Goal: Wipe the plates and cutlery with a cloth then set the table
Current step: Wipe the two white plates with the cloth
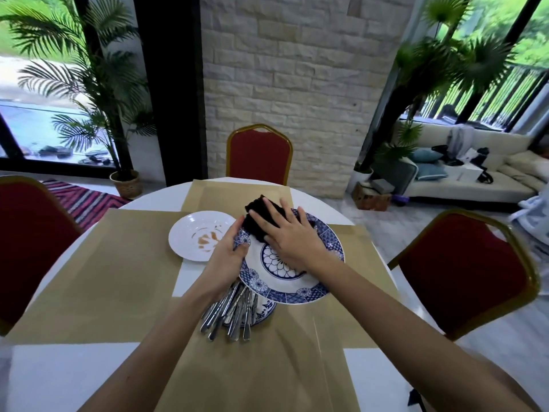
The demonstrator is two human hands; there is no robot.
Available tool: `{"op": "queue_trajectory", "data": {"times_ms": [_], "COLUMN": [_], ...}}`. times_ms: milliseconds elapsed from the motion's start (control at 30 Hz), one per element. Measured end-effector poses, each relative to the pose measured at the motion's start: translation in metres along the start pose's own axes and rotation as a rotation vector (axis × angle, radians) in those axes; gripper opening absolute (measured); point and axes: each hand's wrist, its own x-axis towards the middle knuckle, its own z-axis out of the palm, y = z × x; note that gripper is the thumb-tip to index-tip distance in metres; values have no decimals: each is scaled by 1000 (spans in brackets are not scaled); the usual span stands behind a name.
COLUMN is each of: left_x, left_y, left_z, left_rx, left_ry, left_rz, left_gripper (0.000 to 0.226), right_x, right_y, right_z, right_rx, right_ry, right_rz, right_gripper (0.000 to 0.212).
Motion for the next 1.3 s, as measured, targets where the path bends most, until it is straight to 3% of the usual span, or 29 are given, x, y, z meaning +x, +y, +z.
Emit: {"op": "queue_trajectory", "data": {"times_ms": [233, 367, 533, 600, 733, 900, 1000, 1167, 1300], "left_x": [9, 12, 9, 9, 12, 15, 11, 8, 2], "left_y": [-7, -4, -3, -6, -3, 6, 3, 3, 7], "left_z": [-25, -22, -20, -26, -27, -29, -35, -28, -19], "left_rx": [26, 49, 55, 27, -26, 9, -32, -40, -132], "left_ry": [138, 192, 239, 261, 290, 317, 282, 124, -43], "left_rz": [4, 32, 65, 58, 24, 62, 43, -8, -73], "left_gripper": [55, 55, 53, 54, 56, 55, 56, 53, 52], "right_x": [-22, -51, -74, -77, -60, -62, -58, -25, 7], "right_y": [26, -12, -43, -17, 12, -27, 5, 45, 46], "right_z": [5, 13, 5, 10, 6, -1, -6, -22, -26], "right_rx": [17, 206, 553, 543, 457, 561, 463, -31, -42], "right_ry": [-117, -135, -20, 9, 68, 11, -23, -141, -6], "right_rz": [241, 170, -17, -33, 102, -91, -40, 19, -54], "right_gripper": [56, 63, 46, 43, 36, 40, 43, 47, 52]}}
